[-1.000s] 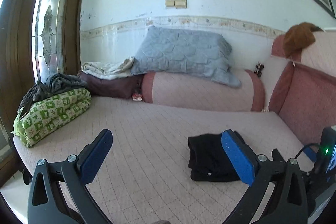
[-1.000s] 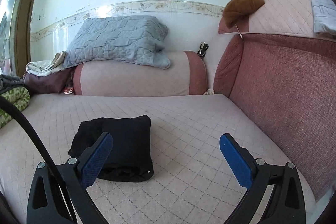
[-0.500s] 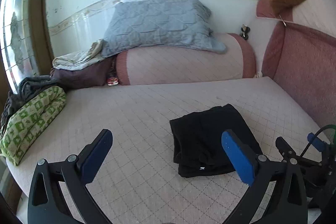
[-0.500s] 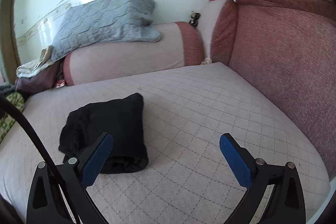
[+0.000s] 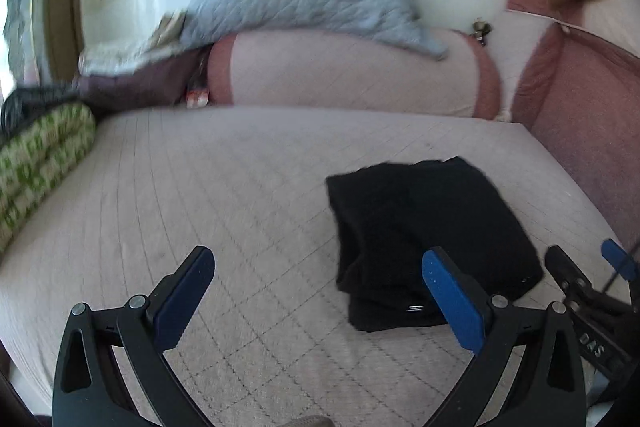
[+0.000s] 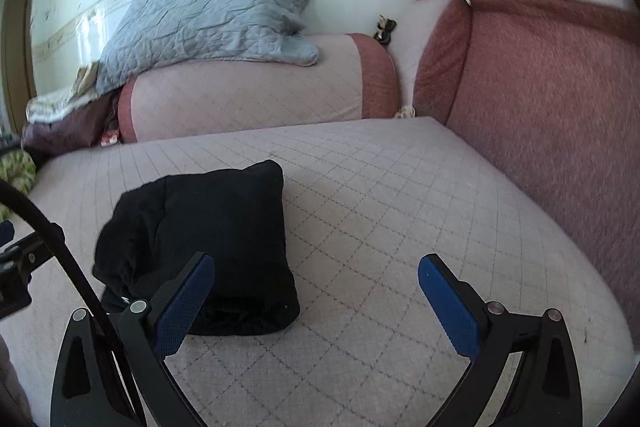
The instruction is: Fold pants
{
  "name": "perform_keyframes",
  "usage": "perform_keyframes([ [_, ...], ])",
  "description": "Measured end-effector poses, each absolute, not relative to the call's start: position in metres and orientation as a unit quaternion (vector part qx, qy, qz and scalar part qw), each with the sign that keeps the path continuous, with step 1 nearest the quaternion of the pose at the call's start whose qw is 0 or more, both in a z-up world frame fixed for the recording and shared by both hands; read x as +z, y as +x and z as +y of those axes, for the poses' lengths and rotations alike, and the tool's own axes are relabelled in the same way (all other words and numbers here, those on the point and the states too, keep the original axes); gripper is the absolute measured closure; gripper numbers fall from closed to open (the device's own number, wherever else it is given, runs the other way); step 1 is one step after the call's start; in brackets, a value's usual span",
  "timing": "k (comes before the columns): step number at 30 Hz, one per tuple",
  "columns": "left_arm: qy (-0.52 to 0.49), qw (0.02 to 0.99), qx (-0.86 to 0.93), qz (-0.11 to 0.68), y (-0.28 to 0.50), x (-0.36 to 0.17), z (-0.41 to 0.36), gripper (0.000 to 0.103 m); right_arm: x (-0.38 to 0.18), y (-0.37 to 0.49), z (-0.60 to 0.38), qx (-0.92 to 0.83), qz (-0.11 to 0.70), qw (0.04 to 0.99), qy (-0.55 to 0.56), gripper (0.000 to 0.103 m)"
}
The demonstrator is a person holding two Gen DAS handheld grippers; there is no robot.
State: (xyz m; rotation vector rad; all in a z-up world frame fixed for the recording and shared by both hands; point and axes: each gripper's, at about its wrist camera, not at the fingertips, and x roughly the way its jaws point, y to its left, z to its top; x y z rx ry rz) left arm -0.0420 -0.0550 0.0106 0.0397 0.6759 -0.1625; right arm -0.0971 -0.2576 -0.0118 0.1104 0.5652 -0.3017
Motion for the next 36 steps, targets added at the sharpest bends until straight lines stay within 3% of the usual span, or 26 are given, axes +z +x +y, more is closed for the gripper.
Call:
perform_keyframes([
  [9,-0.009,0.918,-0.076,0.389,-0.020,-0.013,-0.048,0.000,-0.018,-0.085,-0.251,-0.117,0.291,0.948,0.046,0.000],
  [36,-0.012,0.902,-0.092,0.421,-0.019,-0.021,-0.049,0.000,-0.031,-0.088,-0.221,-0.090,0.327,0.941,0.022,0.000],
])
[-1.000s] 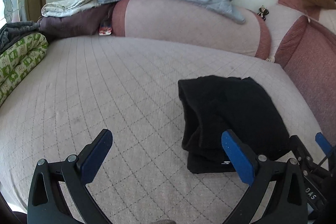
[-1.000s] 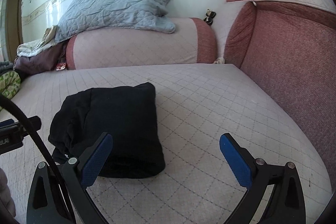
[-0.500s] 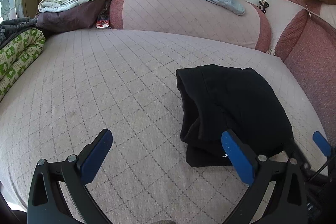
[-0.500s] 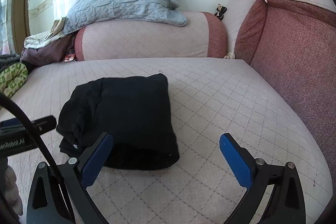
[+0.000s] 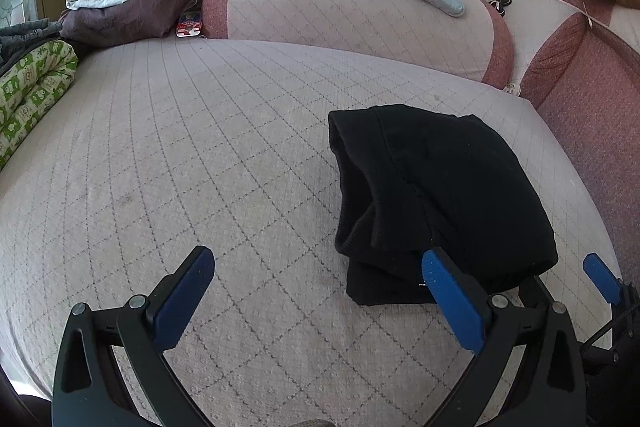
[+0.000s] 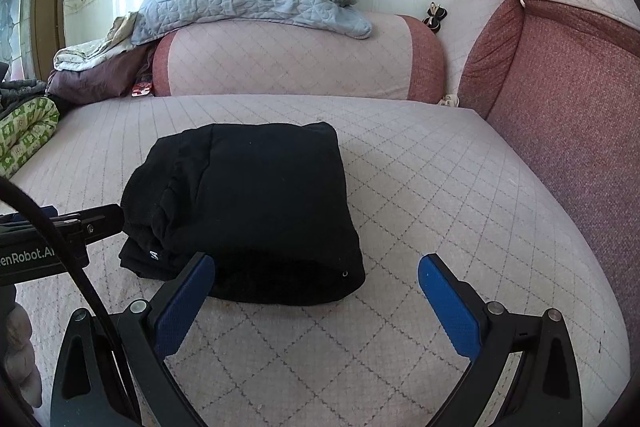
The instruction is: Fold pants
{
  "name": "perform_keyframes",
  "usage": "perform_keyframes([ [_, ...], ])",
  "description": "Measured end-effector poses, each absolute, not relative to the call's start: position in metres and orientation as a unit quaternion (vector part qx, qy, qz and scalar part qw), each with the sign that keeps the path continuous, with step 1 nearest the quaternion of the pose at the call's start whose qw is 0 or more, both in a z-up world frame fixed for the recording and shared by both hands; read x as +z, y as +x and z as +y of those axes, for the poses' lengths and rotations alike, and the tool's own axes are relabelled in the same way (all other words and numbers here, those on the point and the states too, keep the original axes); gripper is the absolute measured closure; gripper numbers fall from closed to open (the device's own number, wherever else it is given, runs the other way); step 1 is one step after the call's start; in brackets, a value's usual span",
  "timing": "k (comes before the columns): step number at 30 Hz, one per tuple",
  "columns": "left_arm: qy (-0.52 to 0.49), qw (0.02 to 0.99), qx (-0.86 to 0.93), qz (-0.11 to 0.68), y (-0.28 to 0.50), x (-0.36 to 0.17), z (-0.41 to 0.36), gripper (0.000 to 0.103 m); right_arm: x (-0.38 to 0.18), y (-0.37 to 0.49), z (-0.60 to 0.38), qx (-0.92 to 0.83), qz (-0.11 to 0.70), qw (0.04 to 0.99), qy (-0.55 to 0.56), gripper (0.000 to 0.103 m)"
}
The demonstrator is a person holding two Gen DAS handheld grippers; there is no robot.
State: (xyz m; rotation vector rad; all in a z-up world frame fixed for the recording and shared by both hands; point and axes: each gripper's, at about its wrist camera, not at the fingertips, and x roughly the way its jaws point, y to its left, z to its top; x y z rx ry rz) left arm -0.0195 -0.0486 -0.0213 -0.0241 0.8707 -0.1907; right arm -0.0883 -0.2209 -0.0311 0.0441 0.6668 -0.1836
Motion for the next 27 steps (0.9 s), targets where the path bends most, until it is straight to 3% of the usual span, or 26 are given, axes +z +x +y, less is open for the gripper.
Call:
perform_keyframes([
  [27,-0.007,0.896,-0.096,0.434,-0.0184,-0.0298,-0.0512,0.000,-0.0390,-0.0842,-0.2160,-0.089,0.344,0.935,0.019,0.000],
])
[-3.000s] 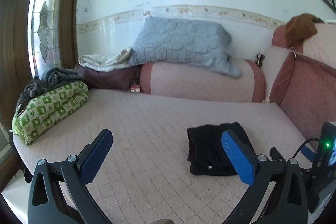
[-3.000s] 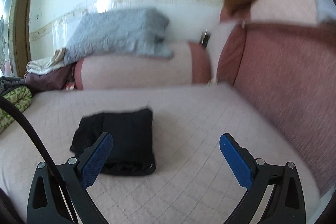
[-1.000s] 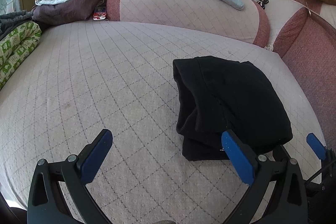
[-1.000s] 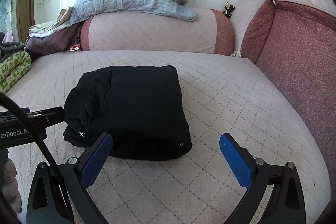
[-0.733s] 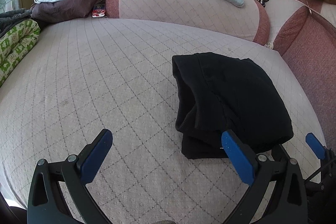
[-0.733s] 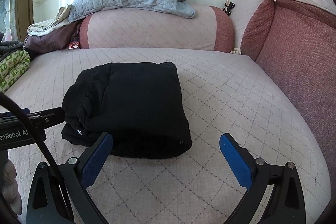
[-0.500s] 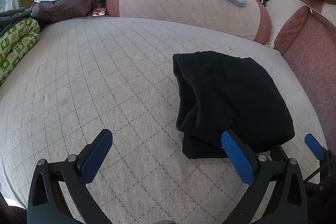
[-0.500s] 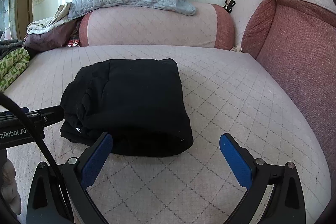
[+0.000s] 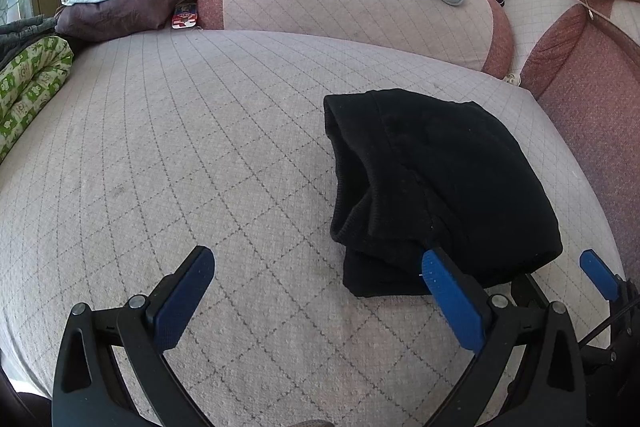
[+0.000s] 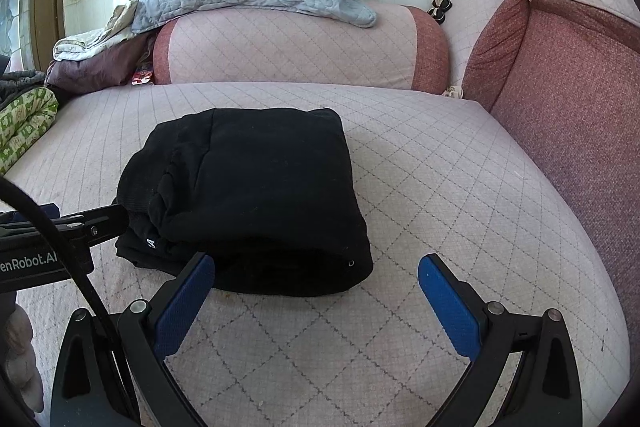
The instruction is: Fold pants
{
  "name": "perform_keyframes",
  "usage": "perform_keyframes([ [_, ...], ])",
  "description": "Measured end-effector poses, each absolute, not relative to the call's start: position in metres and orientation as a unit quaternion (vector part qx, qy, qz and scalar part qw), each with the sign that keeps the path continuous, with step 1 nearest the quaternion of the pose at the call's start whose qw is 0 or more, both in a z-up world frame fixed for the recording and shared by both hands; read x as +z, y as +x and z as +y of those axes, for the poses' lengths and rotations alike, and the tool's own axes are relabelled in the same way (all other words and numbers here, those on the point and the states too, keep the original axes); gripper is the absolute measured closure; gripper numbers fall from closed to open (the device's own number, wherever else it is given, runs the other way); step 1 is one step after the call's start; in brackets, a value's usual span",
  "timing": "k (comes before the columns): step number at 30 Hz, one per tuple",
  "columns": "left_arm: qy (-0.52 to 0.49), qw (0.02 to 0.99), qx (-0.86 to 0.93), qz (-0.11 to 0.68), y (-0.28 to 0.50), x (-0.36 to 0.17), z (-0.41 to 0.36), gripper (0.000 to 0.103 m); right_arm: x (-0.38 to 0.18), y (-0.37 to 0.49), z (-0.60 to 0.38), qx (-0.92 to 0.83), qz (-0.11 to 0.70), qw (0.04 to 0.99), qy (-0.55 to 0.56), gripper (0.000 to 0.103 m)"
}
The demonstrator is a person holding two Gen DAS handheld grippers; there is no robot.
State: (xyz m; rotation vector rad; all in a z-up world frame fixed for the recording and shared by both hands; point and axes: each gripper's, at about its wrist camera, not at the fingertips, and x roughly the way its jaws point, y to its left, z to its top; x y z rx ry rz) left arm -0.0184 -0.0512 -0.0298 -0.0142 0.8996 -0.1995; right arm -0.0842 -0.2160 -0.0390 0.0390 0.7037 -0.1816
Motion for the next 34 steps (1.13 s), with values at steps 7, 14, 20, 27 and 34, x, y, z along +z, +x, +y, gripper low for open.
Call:
perform_keyframes([
  [7,-0.008,0.894,-0.099,0.437,-0.0180,-0.0312,-0.0512,0.000,-0.0389,-0.0833,-0.2160,-0.089,0.347,0.934,0.019,0.000],
  [14,-0.009,0.891,-0.102,0.442,-0.0157,-0.0331,-0.0499,0.000,-0.0396,-0.0836,-0.2157,-0.088,0.348,0.933,0.018,0.000],
  [20,-0.008,0.891,-0.101,0.443,-0.0169,-0.0332,-0.0510,0.000,-0.0390,-0.0828,-0.2168,-0.088,0.347,0.934,0.019,0.000],
  [27,-0.012,0.889,-0.102,0.447,-0.0156,-0.0360,-0.0499,0.000,-0.0384,-0.0832,-0.2164,-0.088,0.347,0.934,0.019,0.000],
  [34,-0.014,0.886,-0.108,0.451,-0.0151,-0.0372,-0.0495,0.000,-0.0392,-0.0838,-0.2146,-0.087,0.348,0.933,0.020,0.000],
])
